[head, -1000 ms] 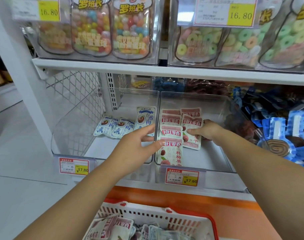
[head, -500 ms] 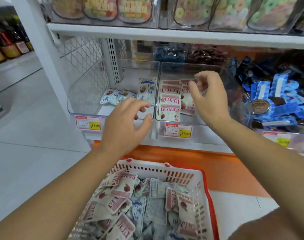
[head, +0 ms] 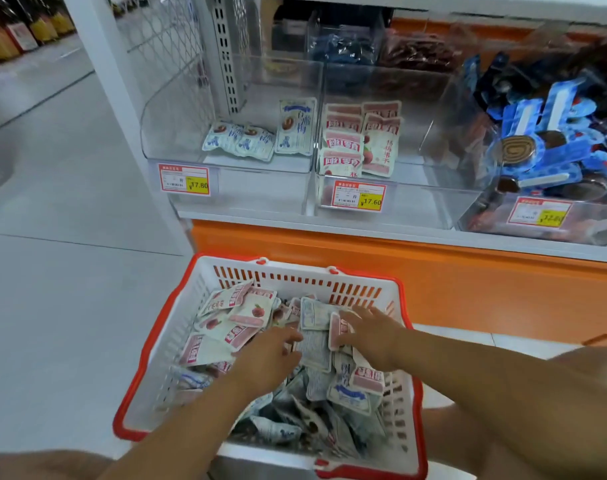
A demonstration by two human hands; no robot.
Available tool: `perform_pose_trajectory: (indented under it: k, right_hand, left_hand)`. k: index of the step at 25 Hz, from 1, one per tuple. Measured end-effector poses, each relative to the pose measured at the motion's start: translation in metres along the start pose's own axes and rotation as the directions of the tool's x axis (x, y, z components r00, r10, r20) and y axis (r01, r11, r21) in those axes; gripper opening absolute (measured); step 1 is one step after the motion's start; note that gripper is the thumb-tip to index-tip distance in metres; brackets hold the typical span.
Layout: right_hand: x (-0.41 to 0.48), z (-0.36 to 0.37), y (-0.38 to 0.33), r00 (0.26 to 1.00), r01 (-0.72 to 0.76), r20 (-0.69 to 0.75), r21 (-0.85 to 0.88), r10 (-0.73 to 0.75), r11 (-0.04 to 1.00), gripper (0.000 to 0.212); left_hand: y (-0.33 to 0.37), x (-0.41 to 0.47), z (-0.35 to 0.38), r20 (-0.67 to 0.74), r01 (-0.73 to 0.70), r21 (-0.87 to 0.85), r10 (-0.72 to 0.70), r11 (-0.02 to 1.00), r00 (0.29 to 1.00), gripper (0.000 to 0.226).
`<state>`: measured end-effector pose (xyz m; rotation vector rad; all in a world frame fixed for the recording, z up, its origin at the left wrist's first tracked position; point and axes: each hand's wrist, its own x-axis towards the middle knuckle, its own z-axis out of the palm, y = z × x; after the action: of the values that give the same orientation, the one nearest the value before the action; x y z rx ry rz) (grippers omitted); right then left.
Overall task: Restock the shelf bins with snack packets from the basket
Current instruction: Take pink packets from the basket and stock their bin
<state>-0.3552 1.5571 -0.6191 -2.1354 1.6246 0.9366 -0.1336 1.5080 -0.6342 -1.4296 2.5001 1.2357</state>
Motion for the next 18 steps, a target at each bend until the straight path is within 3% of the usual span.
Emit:
perform_pose_trajectory:
  k: [3,6,8,9,10,11,13,14,16,18]
  right_hand:
    - [0.009,0.019,-0.001,1.000,0.000,0.003,-0.205,0.000,0.979,0.065]
    - [0.012,0.018,0.004,0.999,0.023,-0.034,-0.278,-0.034,0.960,0.050]
    - [0.007,0.003,0.009,0.995,0.009,-0.096,-0.102,-0.019,0.995,0.028]
    - [0.003,-0.007,0.012,0.989,-0.015,-0.146,0.113,0.031,0.994,0.014]
    - [-0.003,-0.017,0.015,0.980,-0.032,-0.169,0.381,0.104,0.924,0.008]
    - [-0.008,-0.026,0.017,0.971,-0.030,-0.163,0.640,0.174,0.767,0.014]
    - [-0.021,-0.041,0.020,0.961,0.055,-0.144,0.936,0.237,0.349,0.018]
    - [-0.028,-0.045,0.021,0.956,0.085,-0.142,0.971,0.257,0.222,0.018]
    - [-0.038,-0.052,0.018,0.951,0.120,-0.133,0.991,0.278,0.065,0.021]
    - [-0.042,-0.053,0.017,0.953,0.139,-0.117,0.989,0.280,-0.059,0.023]
  left_hand:
    - [-0.005,0.000,0.017,0.058,0.033,-0.031,-0.031,0.999,0.998,0.039]
    - [0.000,-0.001,0.019,0.085,0.070,-0.105,-0.061,0.992,0.995,0.046]
    - [0.007,0.000,0.017,0.117,0.106,-0.182,-0.085,0.978,0.990,0.056]
    - [0.011,0.001,0.015,0.146,0.135,-0.257,-0.099,0.957,0.984,0.062]
    - [0.017,0.002,0.012,0.164,0.153,-0.351,-0.100,0.924,0.981,0.065]
    - [0.023,0.002,0.008,0.170,0.163,-0.447,-0.095,0.879,0.981,0.062]
    - [0.032,0.003,0.001,0.145,0.179,-0.685,-0.109,0.706,0.983,0.048]
    - [0.036,0.003,-0.004,0.135,0.196,-0.810,-0.149,0.553,0.980,0.042]
    - [0.042,0.003,-0.015,0.159,0.204,-0.939,-0.177,0.277,0.971,0.031]
    - [0.046,0.003,-0.024,0.142,0.184,-0.954,-0.182,0.235,0.973,0.022]
